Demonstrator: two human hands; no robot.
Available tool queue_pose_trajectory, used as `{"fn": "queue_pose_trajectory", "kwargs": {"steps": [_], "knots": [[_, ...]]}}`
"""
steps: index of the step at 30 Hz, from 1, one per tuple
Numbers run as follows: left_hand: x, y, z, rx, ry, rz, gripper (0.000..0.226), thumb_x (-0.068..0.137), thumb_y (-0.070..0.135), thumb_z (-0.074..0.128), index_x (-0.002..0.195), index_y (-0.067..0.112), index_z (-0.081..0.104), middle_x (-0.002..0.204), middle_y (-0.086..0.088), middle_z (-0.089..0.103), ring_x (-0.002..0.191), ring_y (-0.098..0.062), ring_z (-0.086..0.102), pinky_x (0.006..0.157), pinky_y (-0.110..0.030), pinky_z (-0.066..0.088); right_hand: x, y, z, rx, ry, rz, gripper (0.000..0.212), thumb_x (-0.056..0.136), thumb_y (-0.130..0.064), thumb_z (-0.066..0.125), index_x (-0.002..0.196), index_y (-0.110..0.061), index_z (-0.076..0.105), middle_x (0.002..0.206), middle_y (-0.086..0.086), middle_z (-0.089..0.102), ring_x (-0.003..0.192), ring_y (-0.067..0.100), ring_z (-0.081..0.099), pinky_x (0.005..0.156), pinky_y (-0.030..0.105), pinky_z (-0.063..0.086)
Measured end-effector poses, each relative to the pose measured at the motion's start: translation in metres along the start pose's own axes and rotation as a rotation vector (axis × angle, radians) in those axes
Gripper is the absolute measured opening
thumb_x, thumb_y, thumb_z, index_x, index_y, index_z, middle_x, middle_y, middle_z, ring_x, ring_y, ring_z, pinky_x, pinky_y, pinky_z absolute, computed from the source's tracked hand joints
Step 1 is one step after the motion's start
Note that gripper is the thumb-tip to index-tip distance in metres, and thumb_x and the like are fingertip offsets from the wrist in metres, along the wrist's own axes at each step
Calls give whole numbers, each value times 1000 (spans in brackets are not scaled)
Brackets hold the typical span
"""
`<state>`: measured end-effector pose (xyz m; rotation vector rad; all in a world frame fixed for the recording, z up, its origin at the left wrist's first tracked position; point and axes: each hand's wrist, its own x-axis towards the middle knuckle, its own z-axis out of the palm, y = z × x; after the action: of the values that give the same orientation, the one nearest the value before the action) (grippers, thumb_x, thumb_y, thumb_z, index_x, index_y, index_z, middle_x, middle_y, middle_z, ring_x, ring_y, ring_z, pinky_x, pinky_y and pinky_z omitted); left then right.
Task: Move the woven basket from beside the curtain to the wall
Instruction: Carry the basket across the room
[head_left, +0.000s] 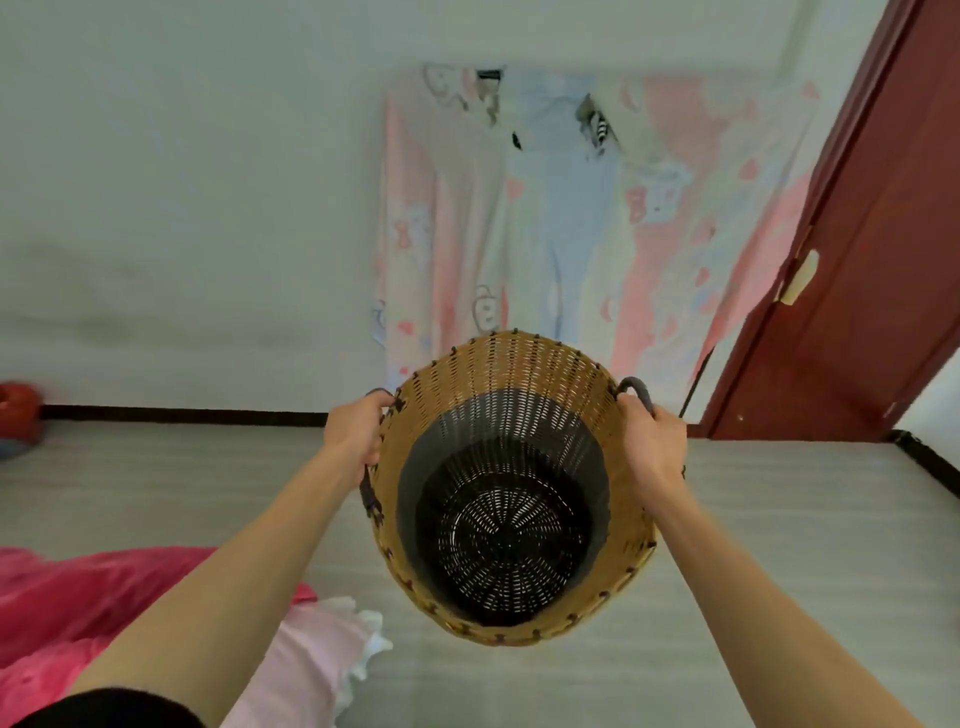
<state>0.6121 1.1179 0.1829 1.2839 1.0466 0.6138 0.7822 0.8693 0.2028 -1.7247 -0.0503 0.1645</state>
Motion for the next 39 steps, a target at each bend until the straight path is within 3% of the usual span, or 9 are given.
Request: {"fn": "queue_pose_trajectory", "kwargs": {"steps": [6, 10, 14, 20, 24, 27, 31, 39], "knots": [[69, 6, -30, -85, 131, -45, 23, 87, 22, 60, 66, 15, 52, 34, 8, 33, 30, -10, 23, 35, -22, 17, 56, -11, 95, -23, -157, -25, 41, 95, -27, 58, 61, -18, 39, 54, -4, 34, 50, 14, 28, 50, 31, 21], [131, 12, -49, -66, 191, -52, 23, 84, 23, 61, 65, 16, 50, 39, 6, 31, 33, -12, 22, 39, -25, 17, 86, -13, 163, -57, -210, -17, 37, 95, -29, 59, 65, -15, 42, 55, -2, 37, 48, 15, 31, 50, 31, 24], [215, 26, -70, -32, 211, -38, 17, 84, 25, 61, 71, 15, 55, 52, 1, 29, 43, -16, 21, 44, -29, 18, 121, -22, 243, -72, -239, -16, 38, 95, -29, 58, 64, -16, 41, 55, -1, 38, 50, 16, 32, 51, 31, 24], [323, 59, -100, -65, 191, -45, 24, 88, 23, 58, 66, 15, 51, 47, 3, 28, 38, -13, 20, 43, -27, 16, 167, -44, 349, -57, -251, 19, 33, 91, -30, 60, 68, -14, 43, 59, 3, 40, 54, 19, 35, 53, 32, 26], [379, 71, -116, -32, 223, -68, 28, 87, 25, 59, 64, 16, 47, 50, 0, 28, 41, -15, 20, 44, -30, 17, 188, -52, 411, -103, -286, 14, 29, 95, -32, 57, 73, -15, 49, 55, -1, 37, 48, 14, 33, 46, 29, 26], [426, 78, -135, -35, 252, -76, 30, 86, 33, 60, 66, 16, 46, 52, 0, 28, 42, -15, 21, 45, -31, 18, 207, -55, 461, -96, -317, 34, 34, 95, -29, 59, 67, -15, 43, 51, -4, 32, 40, 10, 27, 36, 21, 23], [481, 82, -153, -31, 292, -92, 33, 87, 42, 59, 69, 17, 47, 53, 1, 30, 41, -14, 23, 42, -28, 20, 231, -53, 523, -97, -342, 28, 44, 95, -26, 60, 60, -18, 36, 47, -6, 28, 43, 12, 26, 42, 27, 21], [605, 95, -180, 63, 412, -147, 39, 87, 48, 54, 68, 16, 43, 52, 0, 29, 42, -16, 24, 44, -28, 23, 299, -37, 660, -141, -453, 74, 33, 97, -29, 58, 70, -13, 49, 55, -1, 34, 47, 15, 30, 48, 29, 21]]}}
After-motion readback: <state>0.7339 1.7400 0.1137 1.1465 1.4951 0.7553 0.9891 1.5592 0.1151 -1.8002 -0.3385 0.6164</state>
